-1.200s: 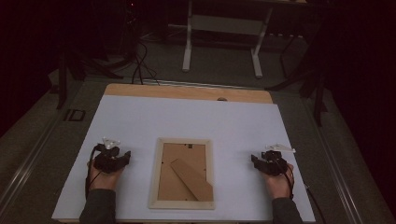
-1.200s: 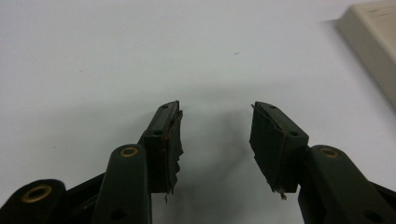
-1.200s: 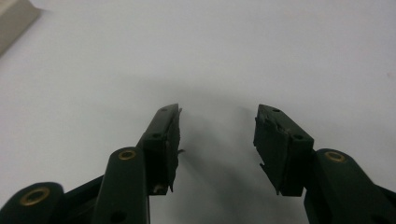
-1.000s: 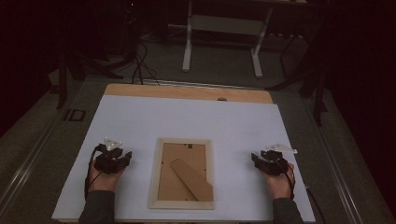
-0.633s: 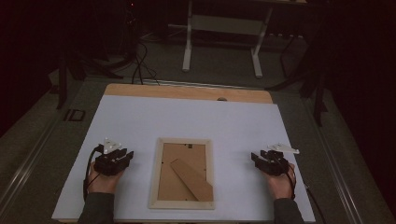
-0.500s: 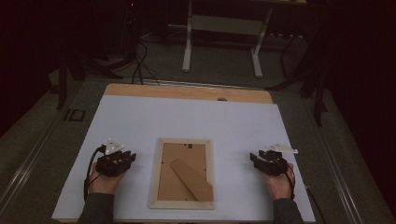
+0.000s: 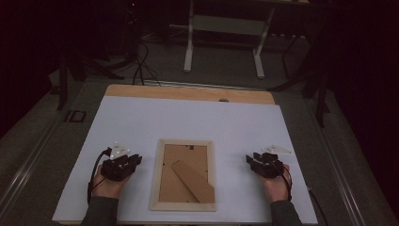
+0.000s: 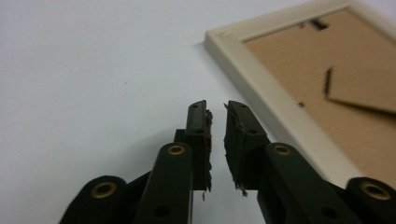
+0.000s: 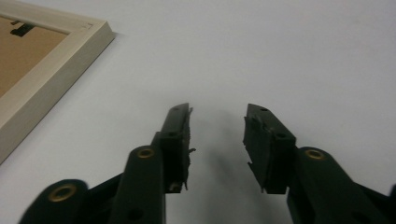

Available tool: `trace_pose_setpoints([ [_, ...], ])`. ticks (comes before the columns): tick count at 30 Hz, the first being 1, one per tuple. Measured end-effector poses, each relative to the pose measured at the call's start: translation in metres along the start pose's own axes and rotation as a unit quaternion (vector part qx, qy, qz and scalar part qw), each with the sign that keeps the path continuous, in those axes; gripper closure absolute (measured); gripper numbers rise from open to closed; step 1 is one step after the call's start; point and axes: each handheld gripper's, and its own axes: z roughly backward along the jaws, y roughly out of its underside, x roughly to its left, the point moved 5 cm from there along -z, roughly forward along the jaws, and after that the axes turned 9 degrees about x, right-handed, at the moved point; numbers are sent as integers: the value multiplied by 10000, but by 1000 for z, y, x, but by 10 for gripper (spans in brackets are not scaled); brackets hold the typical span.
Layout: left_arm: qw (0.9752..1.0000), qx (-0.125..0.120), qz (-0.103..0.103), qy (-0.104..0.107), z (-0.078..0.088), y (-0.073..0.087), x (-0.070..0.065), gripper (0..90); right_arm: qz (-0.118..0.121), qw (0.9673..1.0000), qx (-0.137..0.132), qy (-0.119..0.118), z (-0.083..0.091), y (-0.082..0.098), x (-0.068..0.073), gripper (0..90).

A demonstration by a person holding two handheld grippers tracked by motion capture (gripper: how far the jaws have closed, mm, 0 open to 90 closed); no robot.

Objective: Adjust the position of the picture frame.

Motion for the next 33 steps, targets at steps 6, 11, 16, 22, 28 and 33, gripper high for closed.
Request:
trace_pose_setpoints([
  [6,9995,79,-105,282,-5,2,-5,900,99,9999,66,-104,-4,1,7,674],
  [11,9985,212,-335,366,-11,3,-14,900,264,9993,167,-199,-9,2,14,686],
  [16,9979,329,-423,366,-18,5,-20,900,362,9989,188,-243,-10,2,20,688],
  [22,9971,469,-446,398,-24,9,-23,900,391,9982,232,-399,-11,3,24,688],
  [28,9965,486,-475,490,-26,11,-27,900,529,9966,242,-584,-9,3,34,689],
  [33,9955,546,-514,577,-28,13,-32,900,683,9951,254,-673,-10,2,42,689],
])
